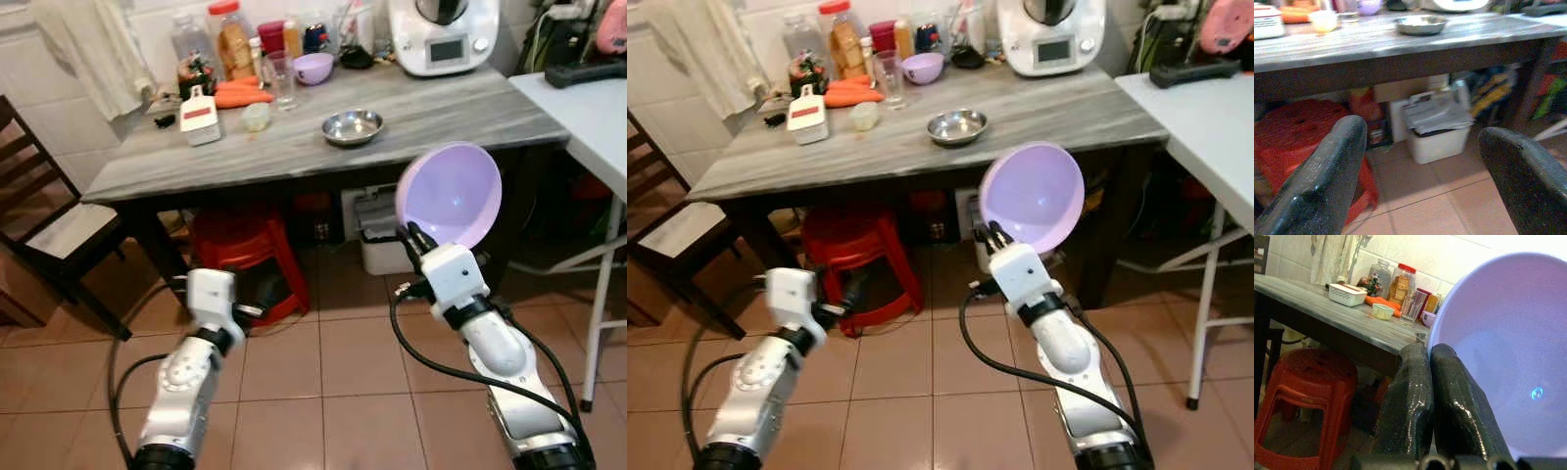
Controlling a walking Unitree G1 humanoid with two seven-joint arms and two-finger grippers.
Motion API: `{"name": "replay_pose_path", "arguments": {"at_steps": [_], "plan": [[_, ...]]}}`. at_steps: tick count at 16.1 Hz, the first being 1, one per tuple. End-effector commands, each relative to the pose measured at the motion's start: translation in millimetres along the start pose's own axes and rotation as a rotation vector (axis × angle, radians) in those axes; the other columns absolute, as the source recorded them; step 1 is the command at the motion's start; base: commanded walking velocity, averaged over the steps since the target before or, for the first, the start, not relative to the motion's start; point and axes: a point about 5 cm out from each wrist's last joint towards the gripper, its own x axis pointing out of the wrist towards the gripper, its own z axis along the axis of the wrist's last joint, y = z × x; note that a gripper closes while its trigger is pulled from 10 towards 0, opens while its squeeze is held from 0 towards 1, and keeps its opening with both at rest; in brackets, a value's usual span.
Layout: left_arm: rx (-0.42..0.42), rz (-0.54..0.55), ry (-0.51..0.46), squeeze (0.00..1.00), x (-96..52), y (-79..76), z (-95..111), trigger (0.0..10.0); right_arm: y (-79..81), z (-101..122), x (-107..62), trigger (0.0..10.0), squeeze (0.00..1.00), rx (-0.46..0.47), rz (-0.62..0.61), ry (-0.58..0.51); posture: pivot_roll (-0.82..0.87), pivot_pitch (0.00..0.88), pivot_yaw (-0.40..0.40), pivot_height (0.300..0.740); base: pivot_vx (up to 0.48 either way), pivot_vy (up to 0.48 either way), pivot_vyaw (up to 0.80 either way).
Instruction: Setting the table
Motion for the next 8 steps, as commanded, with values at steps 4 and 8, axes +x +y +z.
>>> {"name": "replay_pose_path", "arguments": {"at_steps": [4, 8], "plan": [[0.022, 0.016, -0.013, 0.00, -4.9, 11.1, 5, 10.0, 2.2, 9, 5.5, 10.0, 0.00, 0.010, 0.010, -0.045, -0.04, 0.000, 0.127, 0.740, 0.281, 0.000, 0.00], [0.059, 0.112, -0.038, 0.00, -11.8, 23.7, 9, 10.0, 2.1, 11, -4.1, 10.0, 0.00, 0.021, 0.002, -0.049, -0.05, 0.000, 0.126, 0.740, 0.304, 0.000, 0.00]]}}
